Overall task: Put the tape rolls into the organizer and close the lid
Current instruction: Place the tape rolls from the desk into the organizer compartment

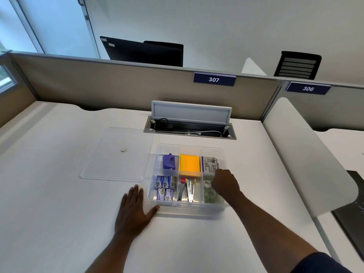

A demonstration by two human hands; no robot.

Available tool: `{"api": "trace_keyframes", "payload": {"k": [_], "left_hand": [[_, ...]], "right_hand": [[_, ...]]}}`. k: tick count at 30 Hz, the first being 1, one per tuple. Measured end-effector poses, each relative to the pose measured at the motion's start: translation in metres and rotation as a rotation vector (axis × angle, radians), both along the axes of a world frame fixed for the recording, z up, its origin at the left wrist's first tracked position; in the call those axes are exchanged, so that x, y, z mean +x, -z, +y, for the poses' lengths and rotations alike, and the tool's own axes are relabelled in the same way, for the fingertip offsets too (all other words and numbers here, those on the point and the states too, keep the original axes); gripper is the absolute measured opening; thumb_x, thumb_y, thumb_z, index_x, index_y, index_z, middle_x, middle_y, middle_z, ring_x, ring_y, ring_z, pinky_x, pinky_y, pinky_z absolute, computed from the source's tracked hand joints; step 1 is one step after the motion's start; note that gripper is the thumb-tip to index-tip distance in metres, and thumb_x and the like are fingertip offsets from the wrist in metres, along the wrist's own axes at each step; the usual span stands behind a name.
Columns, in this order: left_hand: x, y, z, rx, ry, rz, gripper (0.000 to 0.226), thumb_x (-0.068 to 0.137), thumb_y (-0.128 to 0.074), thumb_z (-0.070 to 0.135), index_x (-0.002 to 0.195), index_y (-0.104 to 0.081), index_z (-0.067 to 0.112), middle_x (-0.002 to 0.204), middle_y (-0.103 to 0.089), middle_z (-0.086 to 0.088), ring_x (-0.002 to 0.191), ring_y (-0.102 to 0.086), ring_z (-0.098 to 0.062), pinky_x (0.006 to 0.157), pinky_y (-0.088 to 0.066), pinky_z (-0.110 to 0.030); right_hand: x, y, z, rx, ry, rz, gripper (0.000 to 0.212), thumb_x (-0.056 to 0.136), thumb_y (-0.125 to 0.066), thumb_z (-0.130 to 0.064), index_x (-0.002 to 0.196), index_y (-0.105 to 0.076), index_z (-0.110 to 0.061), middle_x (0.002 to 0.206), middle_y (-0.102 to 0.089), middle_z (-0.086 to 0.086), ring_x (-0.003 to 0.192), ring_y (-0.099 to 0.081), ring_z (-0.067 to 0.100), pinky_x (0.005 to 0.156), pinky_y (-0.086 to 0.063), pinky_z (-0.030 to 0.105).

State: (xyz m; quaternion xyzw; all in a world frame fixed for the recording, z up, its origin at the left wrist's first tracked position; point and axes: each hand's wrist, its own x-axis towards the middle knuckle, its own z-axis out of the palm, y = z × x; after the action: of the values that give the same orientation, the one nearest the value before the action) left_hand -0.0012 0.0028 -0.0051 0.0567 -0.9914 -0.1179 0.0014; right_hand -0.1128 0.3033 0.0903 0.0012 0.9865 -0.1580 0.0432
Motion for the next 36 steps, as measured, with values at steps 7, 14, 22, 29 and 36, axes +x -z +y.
{"api": "trace_keyframes", "payload": {"k": [7,14,22,29,36], "left_hand": [[0.0,0.001,-0.001,0.022,0.001,0.007,0.101,0.077,-0.018,0.081,0.147,-0.024,0.009,0.158,-0.019,-0.011,0.147,-0.011,-0.022,0.12,-0.009,-0.039],[0.0,0.001,-0.001,0.011,0.0,0.009,0.1,0.077,-0.018,0.081,0.146,-0.026,0.009,0.158,-0.021,-0.011,0.147,-0.014,-0.023,0.12,-0.01,-0.039],[-0.001,0.003,-0.001,0.001,-0.003,-0.002,0.099,0.078,-0.02,0.081,0.145,-0.029,0.009,0.157,-0.023,-0.011,0.146,-0.016,-0.023,0.12,-0.011,-0.039],[-0.001,0.004,-0.001,-0.005,-0.003,-0.009,0.099,0.078,-0.021,0.081,0.144,-0.03,0.009,0.156,-0.024,-0.012,0.146,-0.017,-0.023,0.119,-0.012,-0.04],[-0.001,0.005,-0.002,-0.003,-0.004,-0.008,0.098,0.078,-0.023,0.081,0.145,-0.029,0.01,0.157,-0.023,-0.011,0.146,-0.016,-0.023,0.12,-0.011,-0.039]], "right_hand": [[0.003,0.005,-0.004,0.074,0.069,-0.126,0.028,0.084,-0.052,-0.02,0.107,-0.061,-0.006,0.108,-0.068,0.014,0.096,-0.067,0.032,0.079,-0.054,0.035],[0.007,0.015,-0.012,0.086,0.097,-0.156,0.028,0.087,-0.049,-0.02,0.11,-0.06,-0.01,0.112,-0.066,0.011,0.098,-0.067,0.03,0.081,-0.052,0.034],[0.006,0.014,-0.013,0.041,0.046,-0.167,0.03,0.086,-0.049,-0.02,0.112,-0.063,-0.012,0.114,-0.065,0.01,0.1,-0.065,0.03,0.086,-0.053,0.036],[0.008,0.012,-0.012,0.009,0.013,-0.165,0.033,0.087,-0.052,-0.023,0.118,-0.063,-0.019,0.119,-0.056,0.01,0.107,-0.062,0.032,0.093,-0.052,0.041],[0.009,0.011,-0.012,-0.024,0.004,-0.169,0.032,0.087,-0.051,-0.023,0.114,-0.065,-0.015,0.12,-0.059,0.01,0.105,-0.064,0.031,0.091,-0.054,0.042]]}}
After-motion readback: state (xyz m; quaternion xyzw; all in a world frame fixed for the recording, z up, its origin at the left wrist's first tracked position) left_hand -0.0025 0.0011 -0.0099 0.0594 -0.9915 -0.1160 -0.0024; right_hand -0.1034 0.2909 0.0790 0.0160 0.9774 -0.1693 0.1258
